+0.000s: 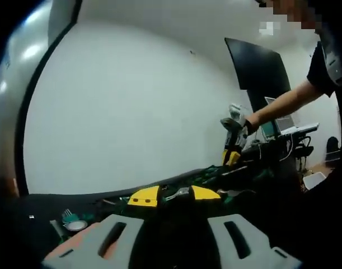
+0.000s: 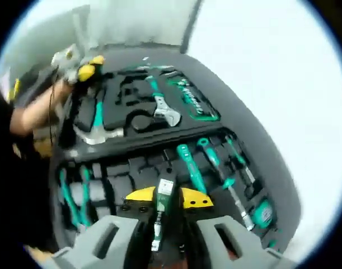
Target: Pick up the tools and put them into their designated positions in the toolbox.
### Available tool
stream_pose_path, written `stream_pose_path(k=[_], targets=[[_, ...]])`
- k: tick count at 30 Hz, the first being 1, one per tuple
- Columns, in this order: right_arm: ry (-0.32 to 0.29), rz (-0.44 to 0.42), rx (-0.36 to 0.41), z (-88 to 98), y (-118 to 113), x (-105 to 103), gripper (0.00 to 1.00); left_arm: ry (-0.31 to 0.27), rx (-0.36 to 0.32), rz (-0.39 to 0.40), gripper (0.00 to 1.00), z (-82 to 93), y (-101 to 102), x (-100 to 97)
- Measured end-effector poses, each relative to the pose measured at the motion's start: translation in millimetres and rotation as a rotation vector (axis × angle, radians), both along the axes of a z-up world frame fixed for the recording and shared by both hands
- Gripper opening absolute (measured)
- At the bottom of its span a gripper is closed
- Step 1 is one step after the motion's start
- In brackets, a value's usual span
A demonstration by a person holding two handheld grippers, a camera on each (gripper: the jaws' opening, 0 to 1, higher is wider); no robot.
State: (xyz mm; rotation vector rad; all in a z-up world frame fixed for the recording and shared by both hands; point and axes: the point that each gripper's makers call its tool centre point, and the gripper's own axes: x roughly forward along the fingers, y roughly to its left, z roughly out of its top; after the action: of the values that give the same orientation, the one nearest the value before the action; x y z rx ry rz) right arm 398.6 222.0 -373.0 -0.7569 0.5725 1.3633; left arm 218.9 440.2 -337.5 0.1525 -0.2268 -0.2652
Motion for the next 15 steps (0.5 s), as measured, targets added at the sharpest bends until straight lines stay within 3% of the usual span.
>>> stream_pose_path(k=[2,3,5,7,8,10,11,15], targets=[[0.034,-0.064,-0.040,-14.3,-11.4,2.0,0.15,0.005,0.008,0.001,0.16,-1.4,-1.2,0.5],[0.060,-0.070,-0.093,-26.7,-21.6,-3.4,0.15,0.007,0.012,0.002,0.16,-2.0,-1.7,0.7],[0.067,-0.070,-0.125,-41.1,-26.3,-6.7,0.19,0.011,0.018,0.004,0.16,-3.0,-2.7,1.2],[0.066,-0.070,-0.109,-40.5,-18.9,-0.2,0.20,0.014,0.019,0.005,0.16,-3.3,-3.8,1.3],[0.111,-0.010,-0.129,-38.6,-17.0,-7.2,0.14,0.015,0.019,0.005,0.16,-3.5,-4.0,1.4],[0.083,-0.029,-0.167,-41.0,-19.1,0.5,0.14,0.020,0.020,0.006,0.16,-4.2,-4.3,1.8],[0.029,0.070,-0.173,-41.9,-14.7,0.0,0.14,0.022,0.021,0.006,0.16,-4.8,-4.9,2.1],[-0.018,0.221,-0.273,-42.8,-14.4,-10.1,0.14,0.031,0.029,0.012,0.16,-6.9,-4.5,3.3]])
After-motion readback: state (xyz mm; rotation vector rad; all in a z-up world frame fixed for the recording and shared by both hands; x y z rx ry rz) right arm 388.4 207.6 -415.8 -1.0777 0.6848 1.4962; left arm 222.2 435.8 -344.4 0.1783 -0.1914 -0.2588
